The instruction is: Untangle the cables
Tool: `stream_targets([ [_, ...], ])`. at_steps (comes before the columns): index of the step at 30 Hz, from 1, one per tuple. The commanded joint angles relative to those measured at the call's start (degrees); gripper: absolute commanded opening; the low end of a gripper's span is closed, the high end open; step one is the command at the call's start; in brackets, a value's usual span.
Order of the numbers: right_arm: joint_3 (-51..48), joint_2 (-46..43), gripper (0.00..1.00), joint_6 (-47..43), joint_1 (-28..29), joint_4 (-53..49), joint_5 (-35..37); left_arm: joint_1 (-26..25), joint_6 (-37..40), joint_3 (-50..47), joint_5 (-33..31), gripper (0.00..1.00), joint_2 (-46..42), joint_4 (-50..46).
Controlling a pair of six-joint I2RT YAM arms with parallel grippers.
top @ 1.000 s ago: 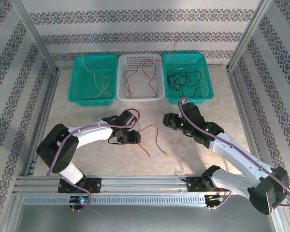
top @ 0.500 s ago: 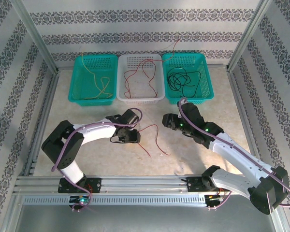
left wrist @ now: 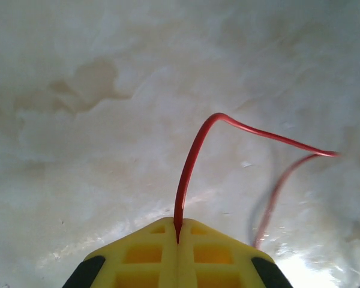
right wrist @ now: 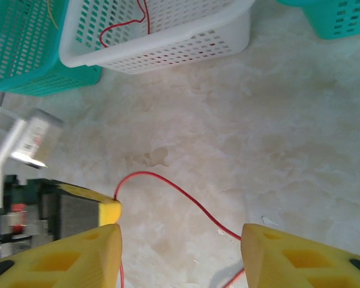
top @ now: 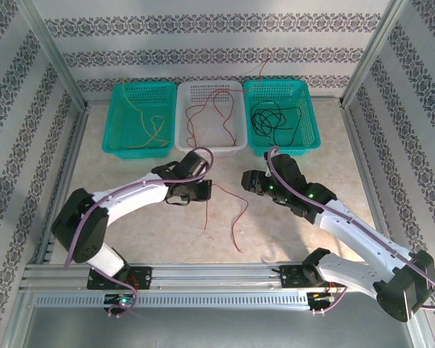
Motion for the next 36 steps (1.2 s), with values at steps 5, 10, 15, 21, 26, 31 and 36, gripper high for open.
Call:
stream_targets([
  [5, 3.2, -1.9, 0.56, -0.1, 2.6, -2.7, 1.7, 0.3, 1.7, 3.1, -2.6, 0.0, -11.6, -2.4],
  [10, 4.6, -2.5, 0.56, 0.0, 4.5, -4.0, 3.2, 1.5, 0.3, 5.3, -3.8, 0.0, -17.1, -1.9],
  [15, 6.1, -3.1, 0.56, -0.1, 7.1, -5.9, 5.1, 2.9, -3.2, 5.0, -3.2, 0.0, -22.0, 2.0],
  [21, 7.5, -4.4, 0.57, 0.2, 9.2, -8.2, 6.8, 4.7, -7.2, 3.6, -0.5, 0.0, -25.9, 6.8],
  [26, 7.3, -5.6, 0.6, 0.0, 9.3, -9.0, 7.5, 5.7, -9.5, 3.4, 1.2, 0.0, -27.1, 9.0],
  [31, 6.6, -3.9, 0.62, -1.9, 7.9, -7.3, 7.0, 7.3, -11.7, 2.9, 4.4, 0.0, -26.2, 13.2],
  [36, 8.4, -1.9, 0.64, -4.4, 6.2, -1.9, 1.3, 10.2, -14.3, 5.2, 7.5, 0.0, -22.7, 17.0],
])
